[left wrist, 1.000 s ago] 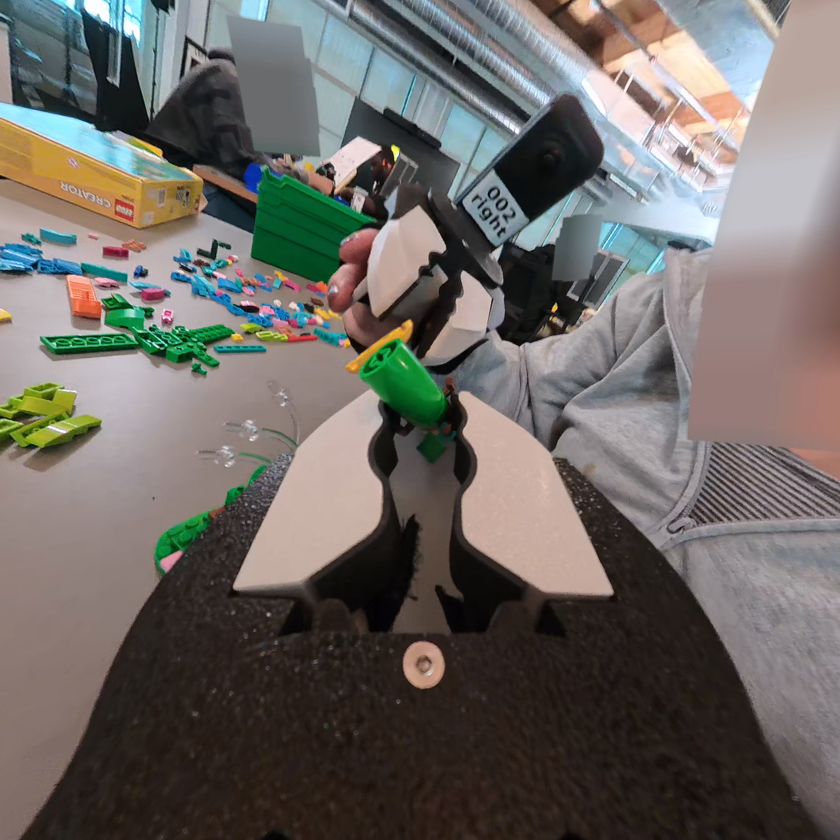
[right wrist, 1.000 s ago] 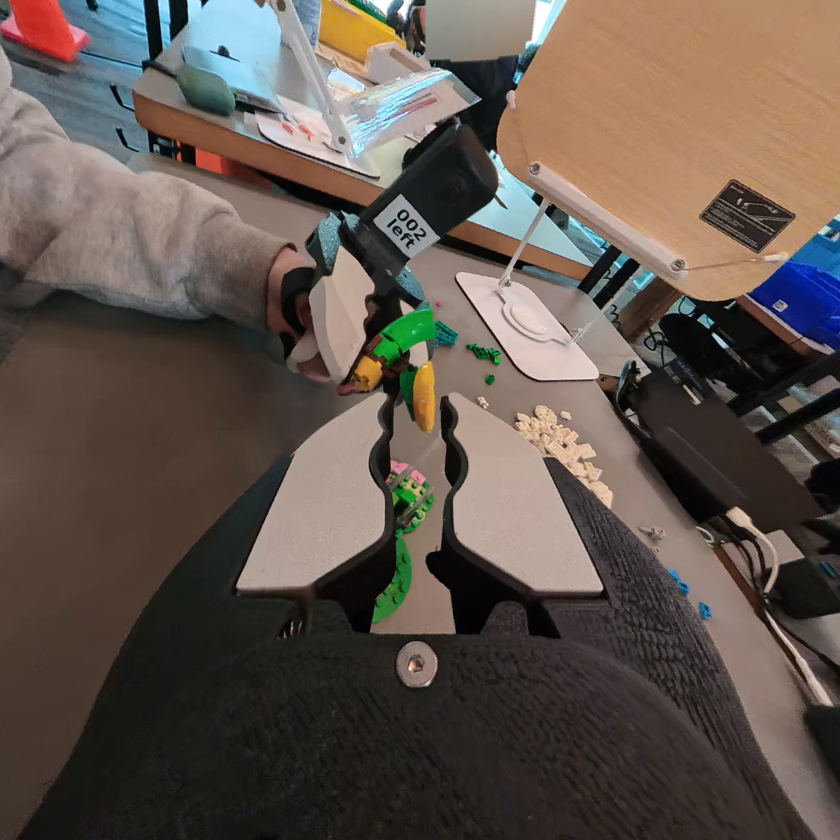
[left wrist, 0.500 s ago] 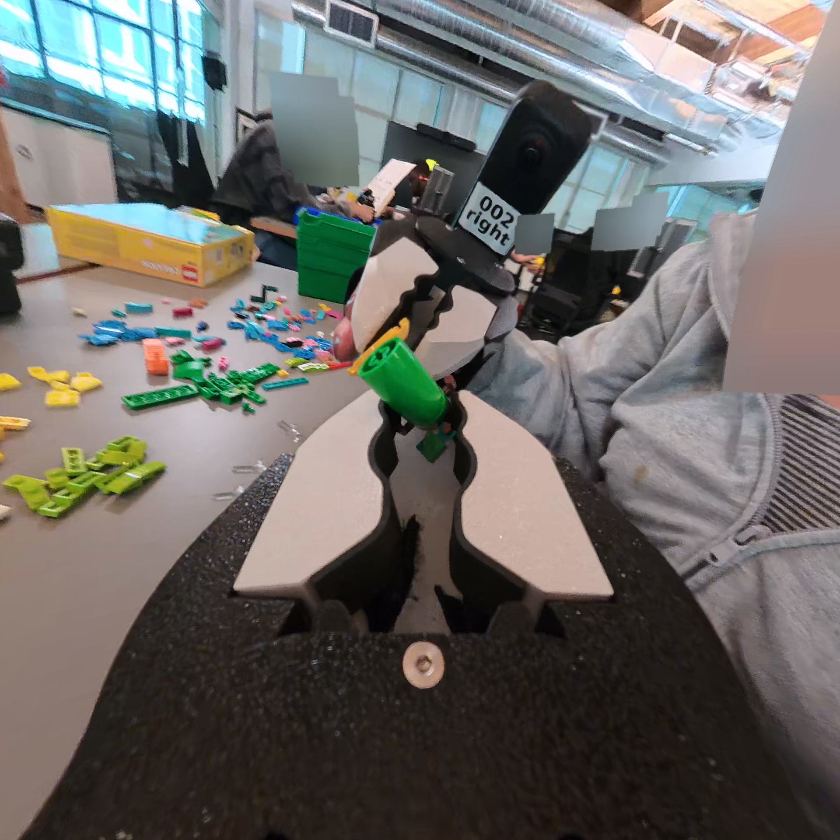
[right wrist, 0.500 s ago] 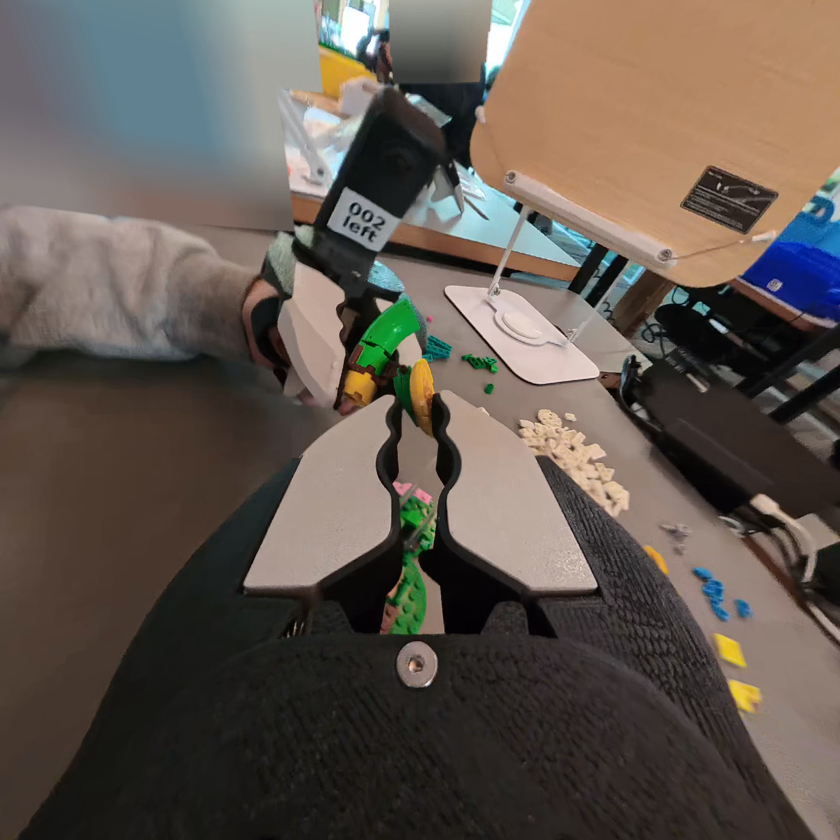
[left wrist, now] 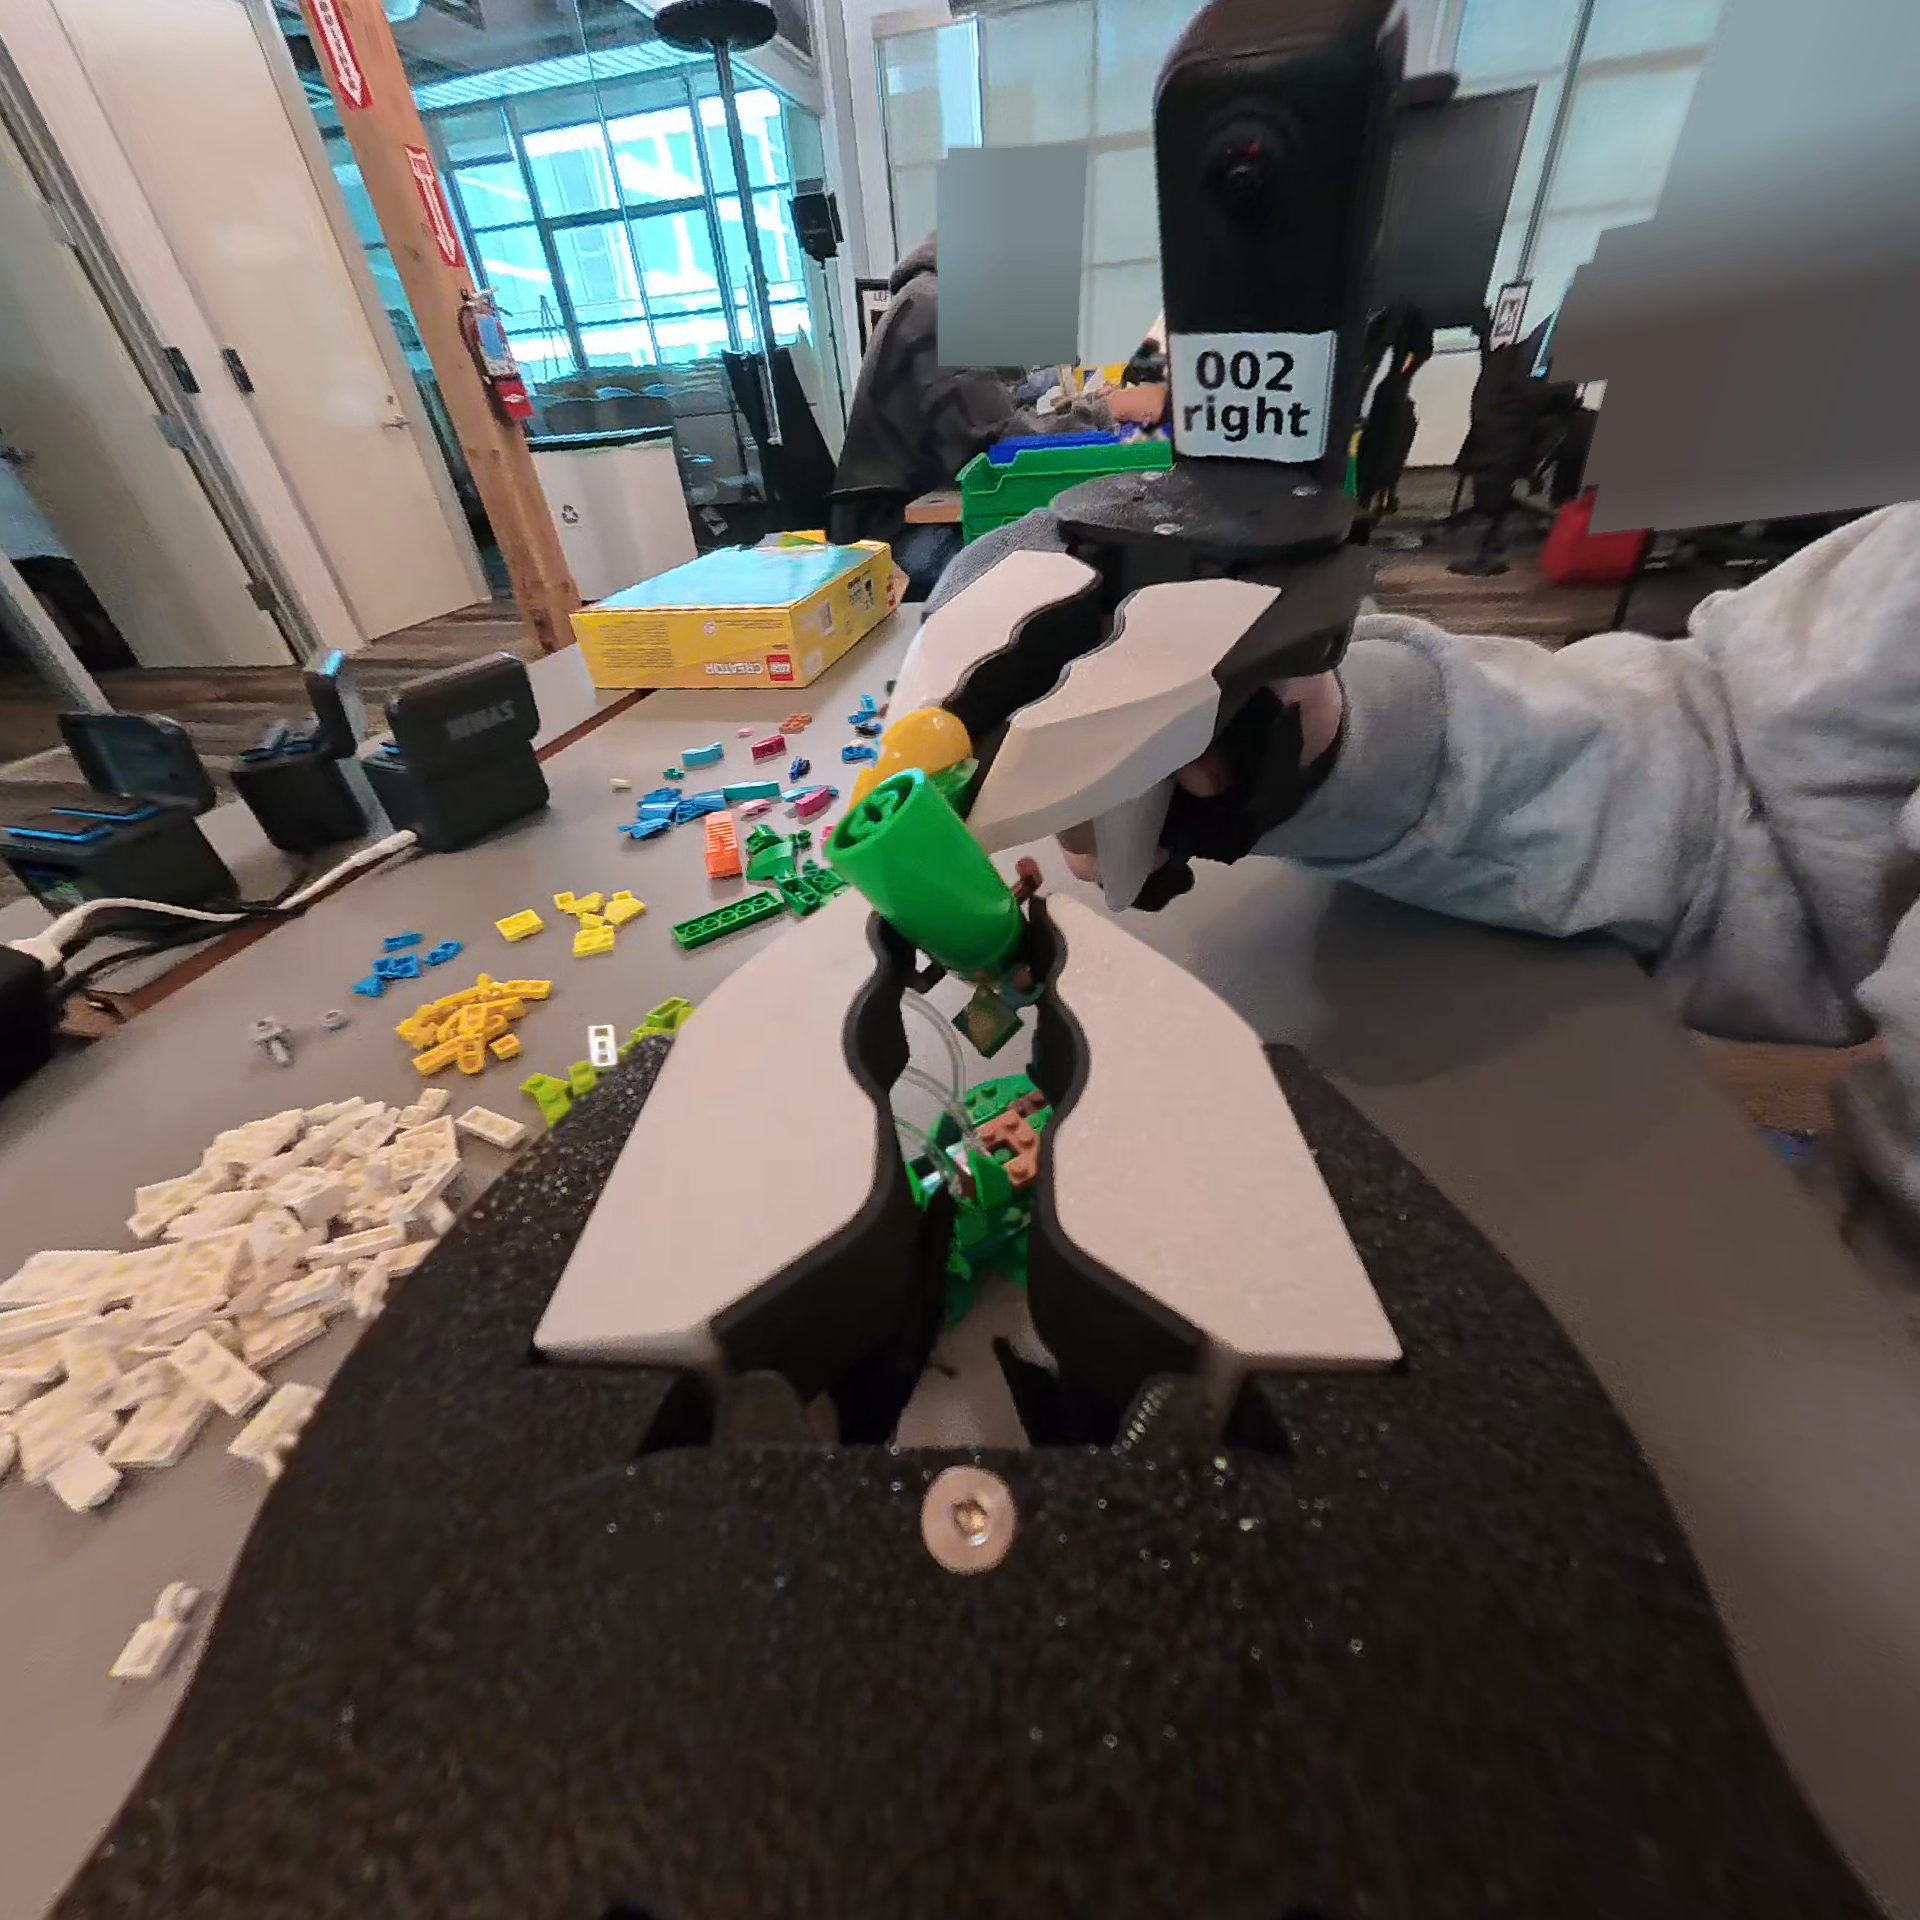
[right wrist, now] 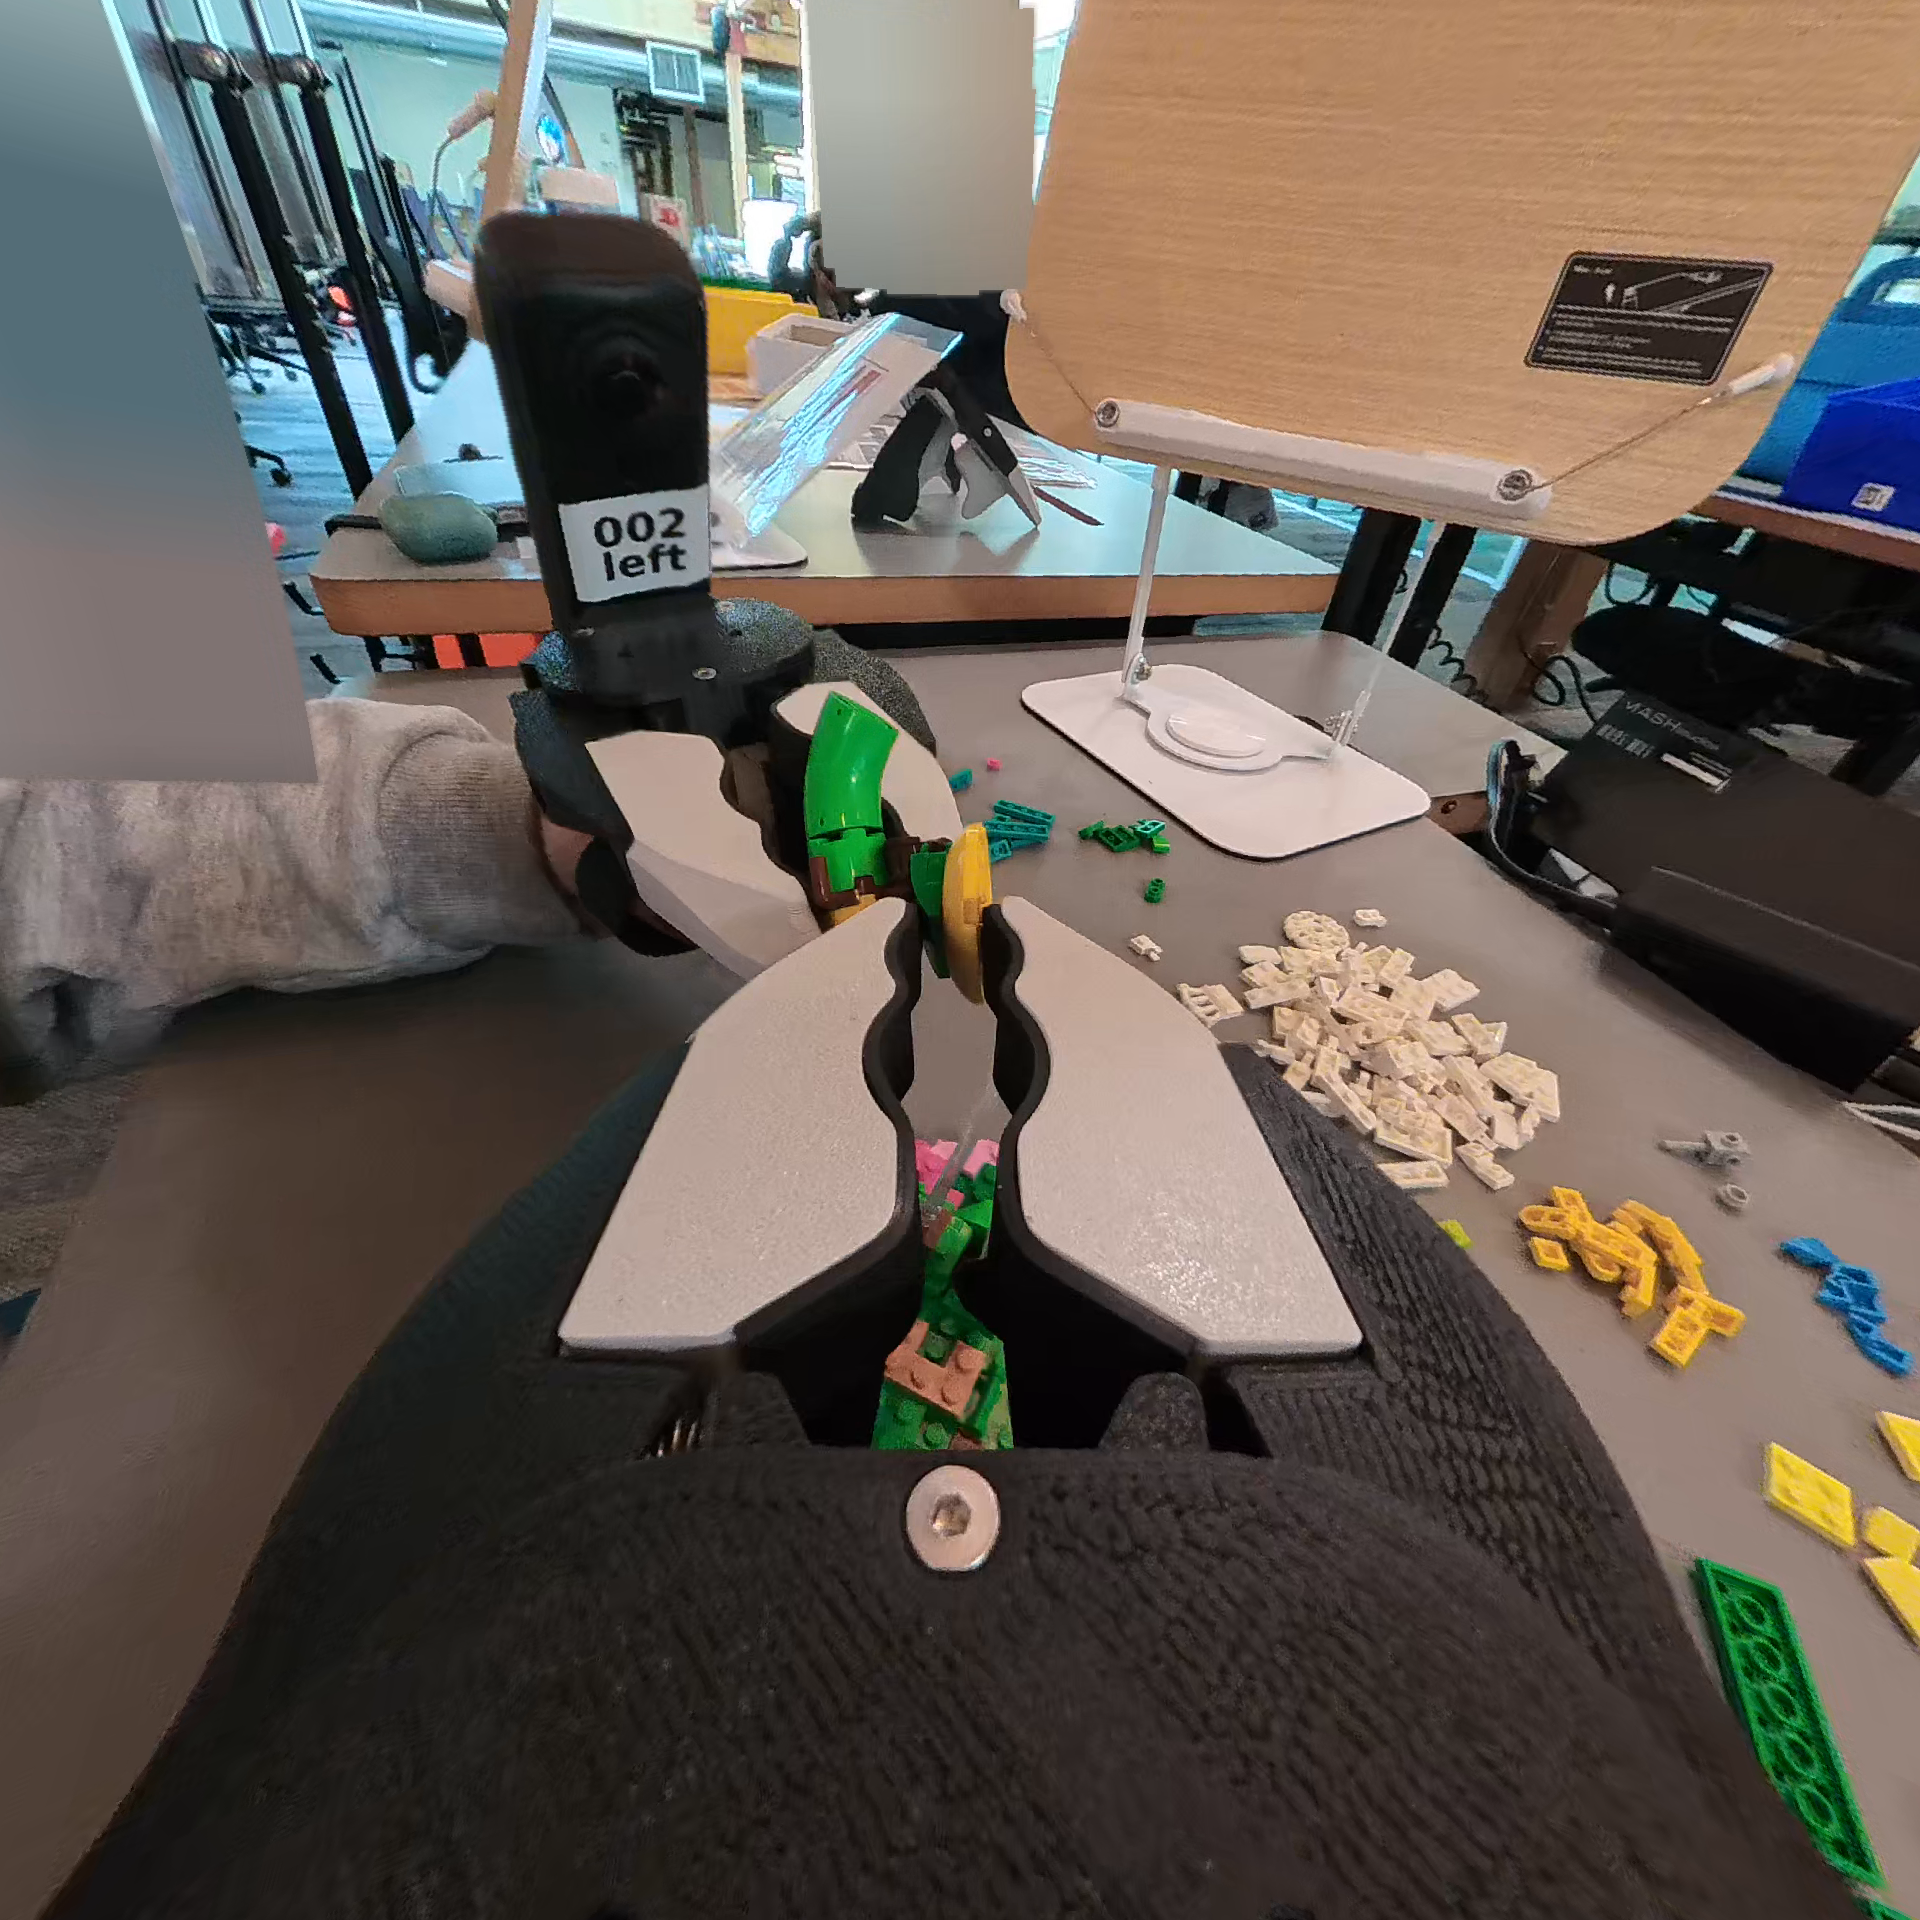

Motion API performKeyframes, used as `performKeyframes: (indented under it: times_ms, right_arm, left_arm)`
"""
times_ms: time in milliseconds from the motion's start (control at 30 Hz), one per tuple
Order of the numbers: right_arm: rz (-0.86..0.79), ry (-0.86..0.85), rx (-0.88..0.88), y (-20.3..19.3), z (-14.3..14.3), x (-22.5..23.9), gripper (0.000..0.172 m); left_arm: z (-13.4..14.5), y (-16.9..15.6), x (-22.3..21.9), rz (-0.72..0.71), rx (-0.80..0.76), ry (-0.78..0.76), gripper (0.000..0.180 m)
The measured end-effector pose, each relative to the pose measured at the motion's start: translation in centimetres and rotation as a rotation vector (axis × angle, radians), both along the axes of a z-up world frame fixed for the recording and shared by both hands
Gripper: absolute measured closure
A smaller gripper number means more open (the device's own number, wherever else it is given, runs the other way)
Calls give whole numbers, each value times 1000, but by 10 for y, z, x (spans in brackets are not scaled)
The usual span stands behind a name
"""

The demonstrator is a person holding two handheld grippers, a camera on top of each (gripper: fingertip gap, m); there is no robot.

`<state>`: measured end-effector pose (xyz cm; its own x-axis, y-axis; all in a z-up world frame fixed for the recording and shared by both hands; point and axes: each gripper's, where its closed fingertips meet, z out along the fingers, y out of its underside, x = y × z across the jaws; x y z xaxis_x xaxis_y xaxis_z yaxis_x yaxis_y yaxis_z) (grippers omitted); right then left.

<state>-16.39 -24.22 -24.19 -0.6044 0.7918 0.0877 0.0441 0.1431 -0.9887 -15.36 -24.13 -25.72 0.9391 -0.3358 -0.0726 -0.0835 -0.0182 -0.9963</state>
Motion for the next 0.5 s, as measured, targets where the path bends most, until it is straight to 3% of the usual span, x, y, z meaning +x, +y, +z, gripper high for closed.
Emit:
performKeyframes:
  times_ms: [133,300,500]
  right_arm:
    - [-16,58,76,0,0,1,161]
    - [-194,154,260,34,6,-4,161]
    - [-177,201,334,37,1,-2,161]
  left_arm:
    - [-1,-1,0,-5,-9,-4,160]
    - [0,-2,-31,134,-26,-32,160]
    - [-69,-15,-79,339,-515,-80,159]
